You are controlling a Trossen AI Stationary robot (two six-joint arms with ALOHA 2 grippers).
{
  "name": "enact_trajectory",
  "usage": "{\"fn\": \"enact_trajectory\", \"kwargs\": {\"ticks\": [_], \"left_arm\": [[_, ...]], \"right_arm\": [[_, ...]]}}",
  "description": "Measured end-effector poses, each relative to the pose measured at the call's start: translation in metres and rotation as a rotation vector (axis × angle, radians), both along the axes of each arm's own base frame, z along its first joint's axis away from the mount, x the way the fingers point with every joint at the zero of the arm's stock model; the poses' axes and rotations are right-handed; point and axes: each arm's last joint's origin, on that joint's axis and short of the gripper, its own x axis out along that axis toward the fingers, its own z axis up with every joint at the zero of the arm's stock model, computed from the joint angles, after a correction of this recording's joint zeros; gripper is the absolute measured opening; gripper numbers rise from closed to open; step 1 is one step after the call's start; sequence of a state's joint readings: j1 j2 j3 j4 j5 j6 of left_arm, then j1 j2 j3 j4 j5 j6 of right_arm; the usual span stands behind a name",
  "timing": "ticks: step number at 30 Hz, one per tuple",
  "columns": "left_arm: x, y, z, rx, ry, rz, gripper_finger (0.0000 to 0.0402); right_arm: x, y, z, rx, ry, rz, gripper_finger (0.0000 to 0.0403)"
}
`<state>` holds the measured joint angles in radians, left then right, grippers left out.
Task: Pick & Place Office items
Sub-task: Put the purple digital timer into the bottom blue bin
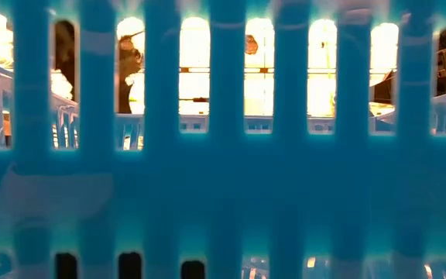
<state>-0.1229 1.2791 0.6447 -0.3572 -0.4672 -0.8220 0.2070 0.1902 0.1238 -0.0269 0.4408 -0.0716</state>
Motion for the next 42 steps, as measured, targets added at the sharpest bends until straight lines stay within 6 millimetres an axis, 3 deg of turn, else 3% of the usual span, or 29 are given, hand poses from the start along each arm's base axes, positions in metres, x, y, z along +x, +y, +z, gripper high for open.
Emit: {"fn": "enact_trajectory", "kwargs": {"ticks": [6, 14, 19, 25, 33, 38, 42], "left_arm": [[-0.02, 0.009, -0.031, -0.078, -0.17, 0.002, 0.0169], [-0.029, 0.005, -0.028, -0.02, -0.562, -0.332, 0.0152], [-0.044, 0.014, -0.04, 0.013, -0.626, -0.396, 0.0163], [-0.066, 0.027, -0.05, -0.005, -0.713, -0.368, 0.0152], [-0.069, 0.034, -0.035, -0.001, -0.815, -0.485, 0.0166], [-0.073, 0.03, -0.025, 0.002, -0.877, -0.578, 0.0152], [-0.073, 0.026, -0.023, 0.051, -0.879, -0.631, 0.0152]], "right_arm": [[0.0, 0.0, 0.0, 0.0, 0.0, 0.0, 0.0206], [0.0, 0.0, 0.0, 0.0, 0.0, 0.0, 0.0207], [0.0, 0.0, 0.0, -0.013, 0.003, 0.002, 0.0206], [0.0, 0.0, 0.0, -0.344, 0.085, 0.052, 0.0205], [0.0, 0.0, 0.0, -0.471, 0.112, 0.073, 0.0204], [0.0, 0.001, 0.001, -0.367, 0.08, 0.087, 0.0207], [0.001, 0.006, 0.003, -0.067, -0.012, 0.211, 0.0204]]}}
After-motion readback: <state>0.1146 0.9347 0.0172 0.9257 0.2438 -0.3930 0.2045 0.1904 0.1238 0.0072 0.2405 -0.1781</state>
